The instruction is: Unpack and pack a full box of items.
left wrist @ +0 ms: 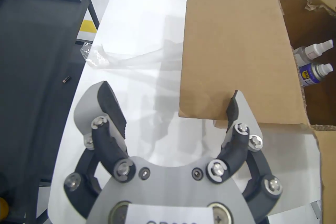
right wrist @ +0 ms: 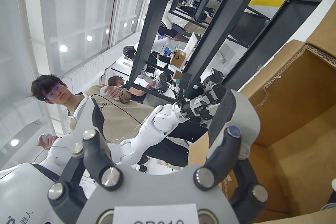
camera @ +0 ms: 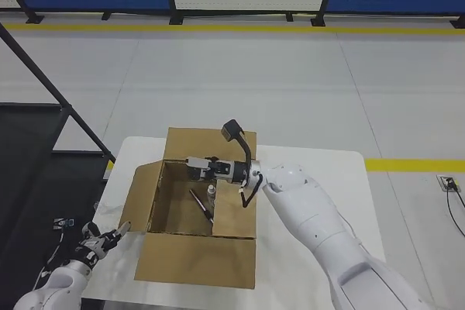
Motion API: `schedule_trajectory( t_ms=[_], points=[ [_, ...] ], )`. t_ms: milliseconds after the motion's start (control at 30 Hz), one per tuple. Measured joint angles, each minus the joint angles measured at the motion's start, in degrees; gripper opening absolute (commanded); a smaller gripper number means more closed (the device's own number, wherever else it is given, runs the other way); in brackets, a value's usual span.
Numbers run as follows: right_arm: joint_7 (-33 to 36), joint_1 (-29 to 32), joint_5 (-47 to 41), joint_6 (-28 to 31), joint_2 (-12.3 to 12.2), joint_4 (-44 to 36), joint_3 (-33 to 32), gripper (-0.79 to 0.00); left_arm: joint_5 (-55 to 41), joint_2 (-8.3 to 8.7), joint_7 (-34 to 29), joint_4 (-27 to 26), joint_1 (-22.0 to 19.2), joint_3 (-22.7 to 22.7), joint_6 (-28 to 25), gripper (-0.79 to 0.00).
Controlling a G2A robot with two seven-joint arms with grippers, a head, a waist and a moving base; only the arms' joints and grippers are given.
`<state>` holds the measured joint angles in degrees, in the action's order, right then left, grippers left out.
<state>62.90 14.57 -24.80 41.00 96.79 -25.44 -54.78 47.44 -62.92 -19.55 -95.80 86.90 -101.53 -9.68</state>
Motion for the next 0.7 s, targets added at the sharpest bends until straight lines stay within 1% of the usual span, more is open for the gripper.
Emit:
schedule_trajectory(
  t_ms=[367,700],
  points=[
    [-1.23,3.48,2.11,-2.77,-2.02,-6.92,-2.2,0.0,-3.24,0.03,1.98,-5.35,3.54,-3.62,-1.39,0.0],
    [-1.95,5.42,2.71,-3.99,-3.2,-9.84,-3.9,0.0,-5.12,-0.12,3.69,-10.14,6.47,-5.79,-1.85,0.0]
  ],
)
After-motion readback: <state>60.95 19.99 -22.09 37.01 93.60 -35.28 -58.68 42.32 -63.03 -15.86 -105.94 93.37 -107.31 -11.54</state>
